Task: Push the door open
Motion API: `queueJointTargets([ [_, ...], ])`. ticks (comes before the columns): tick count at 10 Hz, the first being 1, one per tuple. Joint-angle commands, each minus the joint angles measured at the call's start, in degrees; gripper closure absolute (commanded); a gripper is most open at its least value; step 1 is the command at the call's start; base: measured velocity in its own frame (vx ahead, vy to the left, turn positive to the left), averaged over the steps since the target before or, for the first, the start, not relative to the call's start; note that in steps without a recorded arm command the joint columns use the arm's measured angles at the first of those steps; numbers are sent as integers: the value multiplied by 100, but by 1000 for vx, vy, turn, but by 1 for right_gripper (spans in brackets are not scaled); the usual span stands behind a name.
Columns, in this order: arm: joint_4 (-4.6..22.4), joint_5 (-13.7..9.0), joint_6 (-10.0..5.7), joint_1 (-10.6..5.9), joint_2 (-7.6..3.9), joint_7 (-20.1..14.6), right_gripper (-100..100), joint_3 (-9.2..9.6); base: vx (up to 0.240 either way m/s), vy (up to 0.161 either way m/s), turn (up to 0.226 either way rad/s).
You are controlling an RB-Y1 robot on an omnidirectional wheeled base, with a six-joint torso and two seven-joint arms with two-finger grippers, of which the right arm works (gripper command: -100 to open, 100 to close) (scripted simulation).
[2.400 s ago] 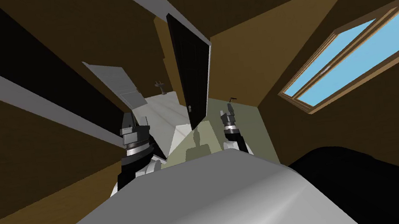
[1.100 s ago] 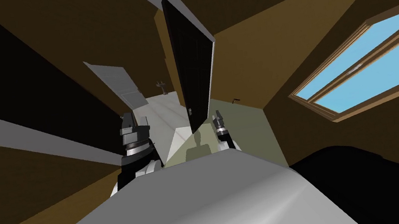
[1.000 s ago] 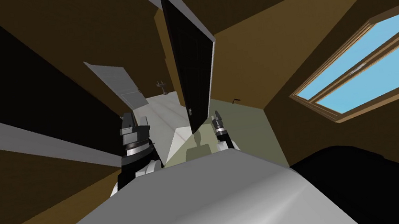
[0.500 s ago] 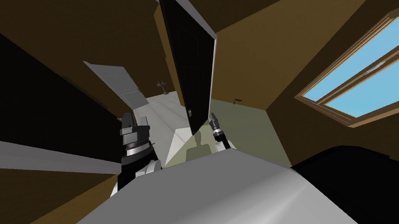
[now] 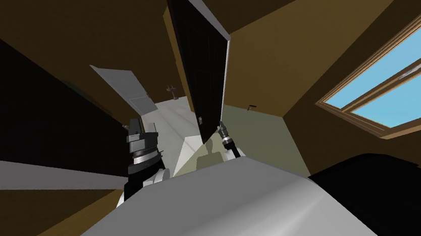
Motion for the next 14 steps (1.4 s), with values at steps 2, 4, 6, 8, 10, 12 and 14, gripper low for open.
queueJointTargets([
  [2, 466, 45, -147, -176, -37, -59, -100, 103, 64, -19, 18],
  [4, 866, 89, -260, -349, -53, -108, -100, 203, 101, -44, 38],
  [6, 1222, 134, -373, -522, -68, -156, -100, 303, 96, -44, 26],
  [8, 1466, 156, -430, -609, -71, -181, -100, 354, 57, -25, 17],
  [10, 1666, 179, -487, -695, -74, -205, -100, 404, 61, -32, 22],
  [12, 2066, 224, -600, -868, -79, -254, -100, 504, 63, -16, 26],
  [14, 2260, 245, -655, -952, -77, -277, -100, 552, 85, -40, 21],
])
